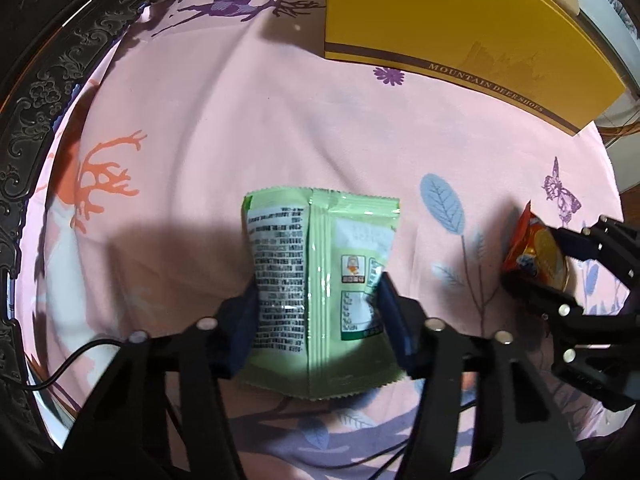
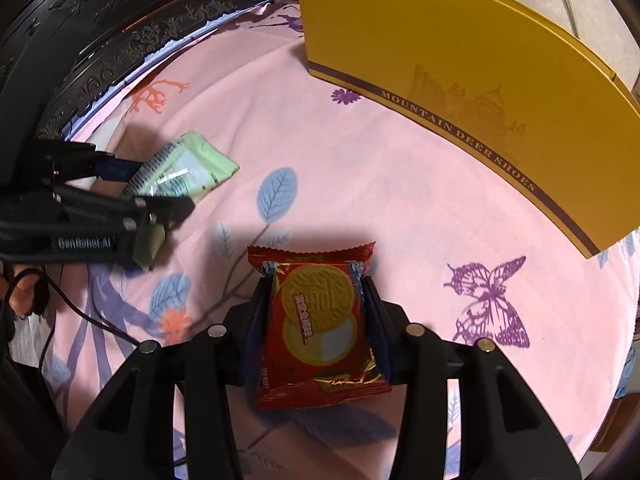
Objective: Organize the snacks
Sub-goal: 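Grasp red biscuit pack with right tool while left tool grasps green packet, then carry green packet and red biscuit pack into the yellow box and release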
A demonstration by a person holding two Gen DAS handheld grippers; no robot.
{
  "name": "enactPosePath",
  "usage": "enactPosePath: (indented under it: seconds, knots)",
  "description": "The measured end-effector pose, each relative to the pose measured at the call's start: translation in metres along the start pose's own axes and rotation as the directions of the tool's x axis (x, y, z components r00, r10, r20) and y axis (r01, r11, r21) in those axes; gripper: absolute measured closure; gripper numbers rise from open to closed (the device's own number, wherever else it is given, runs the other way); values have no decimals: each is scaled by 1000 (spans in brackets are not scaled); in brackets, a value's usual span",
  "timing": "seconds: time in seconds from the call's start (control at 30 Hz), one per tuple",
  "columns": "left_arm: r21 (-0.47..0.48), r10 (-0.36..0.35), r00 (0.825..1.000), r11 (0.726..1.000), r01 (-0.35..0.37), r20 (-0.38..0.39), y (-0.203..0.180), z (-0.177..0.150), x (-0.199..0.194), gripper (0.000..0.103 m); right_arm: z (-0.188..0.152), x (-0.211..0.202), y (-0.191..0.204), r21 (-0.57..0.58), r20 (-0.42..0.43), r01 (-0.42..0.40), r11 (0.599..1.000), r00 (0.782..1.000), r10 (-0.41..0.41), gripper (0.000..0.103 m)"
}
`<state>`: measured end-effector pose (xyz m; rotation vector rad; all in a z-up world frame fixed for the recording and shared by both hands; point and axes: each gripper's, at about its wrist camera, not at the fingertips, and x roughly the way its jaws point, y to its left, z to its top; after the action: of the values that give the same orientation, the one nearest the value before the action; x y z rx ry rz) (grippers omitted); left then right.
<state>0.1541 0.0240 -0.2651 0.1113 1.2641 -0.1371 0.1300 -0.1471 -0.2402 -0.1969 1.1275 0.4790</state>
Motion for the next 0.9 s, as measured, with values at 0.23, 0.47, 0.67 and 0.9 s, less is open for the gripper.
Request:
enactPosePath:
  seconds: [0.23,0.47,0.67,0.9]
  knots:
    - [-27,-73,997,997,75,39,0,-10,-18,57,-17,-17,-5,71,12,3,997,1000,-4,58]
    - [-59,-103,989,992,110,106,10,-8,-52,58,-28,-41,-7,115,58,14,993,998,-21,58]
    - [-21,-117,969,992,125,219,5,19,-103,58,-11,-83,-17,131,176,41,991,982,-64,58]
    - [64,-170,917,985,157,362,-18,76,-158,58,30,-144,-53,201,351,98,975,922,-165,58]
